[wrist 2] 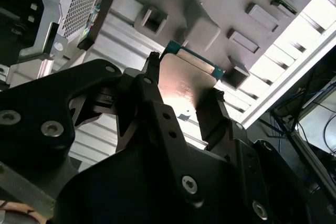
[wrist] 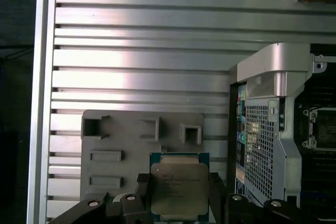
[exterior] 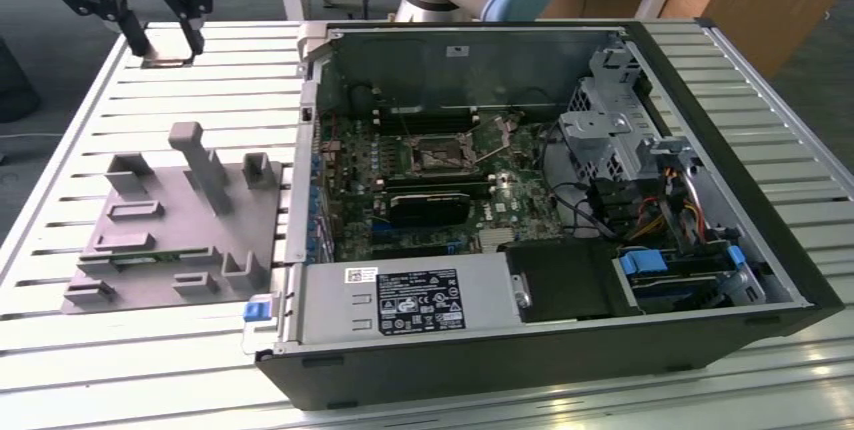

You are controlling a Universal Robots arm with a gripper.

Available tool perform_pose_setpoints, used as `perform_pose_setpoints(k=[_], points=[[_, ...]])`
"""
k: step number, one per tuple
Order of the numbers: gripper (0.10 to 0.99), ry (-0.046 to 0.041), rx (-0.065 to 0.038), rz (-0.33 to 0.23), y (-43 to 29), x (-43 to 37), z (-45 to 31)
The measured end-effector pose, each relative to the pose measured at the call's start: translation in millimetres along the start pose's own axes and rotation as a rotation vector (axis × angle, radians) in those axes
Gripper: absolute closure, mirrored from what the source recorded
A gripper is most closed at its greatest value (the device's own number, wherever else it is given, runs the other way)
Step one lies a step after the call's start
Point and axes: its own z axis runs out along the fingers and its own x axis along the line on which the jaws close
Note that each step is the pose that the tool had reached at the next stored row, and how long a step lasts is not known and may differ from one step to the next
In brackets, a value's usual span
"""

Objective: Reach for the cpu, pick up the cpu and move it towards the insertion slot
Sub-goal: 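Pick up the cpu and move it towards the insertion slot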

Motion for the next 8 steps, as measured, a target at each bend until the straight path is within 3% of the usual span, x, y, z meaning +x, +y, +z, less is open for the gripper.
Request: perform_pose_setpoints(k=[8], points=[[0.553,0.0002,0.0,0.0,13.4,-14.9,1.0]])
